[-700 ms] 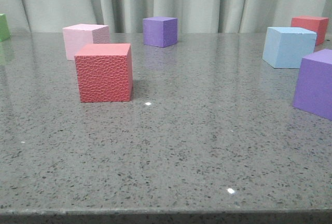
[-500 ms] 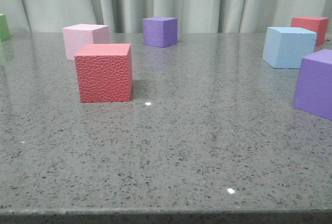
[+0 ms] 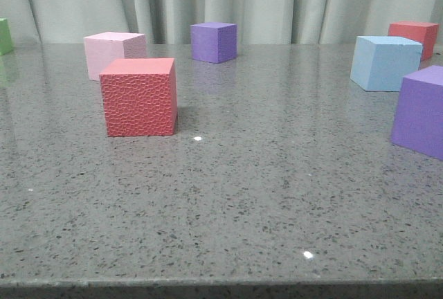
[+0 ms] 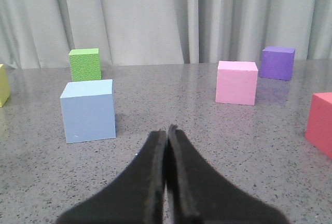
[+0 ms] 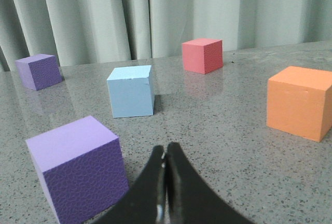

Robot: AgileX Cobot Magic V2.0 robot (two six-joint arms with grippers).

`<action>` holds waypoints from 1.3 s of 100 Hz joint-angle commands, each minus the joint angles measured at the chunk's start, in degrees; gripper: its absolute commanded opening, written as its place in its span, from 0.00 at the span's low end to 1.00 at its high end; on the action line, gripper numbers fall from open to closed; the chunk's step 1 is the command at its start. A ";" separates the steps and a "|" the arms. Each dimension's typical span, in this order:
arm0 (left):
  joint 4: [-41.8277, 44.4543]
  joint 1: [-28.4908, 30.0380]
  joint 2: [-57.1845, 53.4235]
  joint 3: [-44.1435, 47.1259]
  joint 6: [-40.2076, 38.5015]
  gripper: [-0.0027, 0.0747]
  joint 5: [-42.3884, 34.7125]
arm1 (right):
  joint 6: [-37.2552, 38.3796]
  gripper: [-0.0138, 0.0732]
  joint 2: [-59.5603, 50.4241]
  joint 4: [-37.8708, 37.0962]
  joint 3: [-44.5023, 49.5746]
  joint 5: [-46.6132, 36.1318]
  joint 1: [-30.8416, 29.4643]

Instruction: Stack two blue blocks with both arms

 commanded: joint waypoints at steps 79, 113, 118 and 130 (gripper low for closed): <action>-0.59 -0.42 -1.88 -0.96 0.06 0.01 -4.97 | -0.18 0.08 -1.20 -0.59 -2.10 -3.90 -0.34; -0.72 -0.42 4.80 -13.81 0.06 0.01 3.08 | -0.18 0.09 5.94 -0.54 -15.80 11.81 -0.34; -0.72 -0.42 6.75 -16.38 0.06 0.01 3.82 | -0.18 0.09 8.29 -0.49 -18.49 14.38 -0.34; -0.72 -0.42 12.75 -22.92 0.06 0.01 6.39 | -0.18 0.09 13.73 -0.21 -24.94 20.45 -0.34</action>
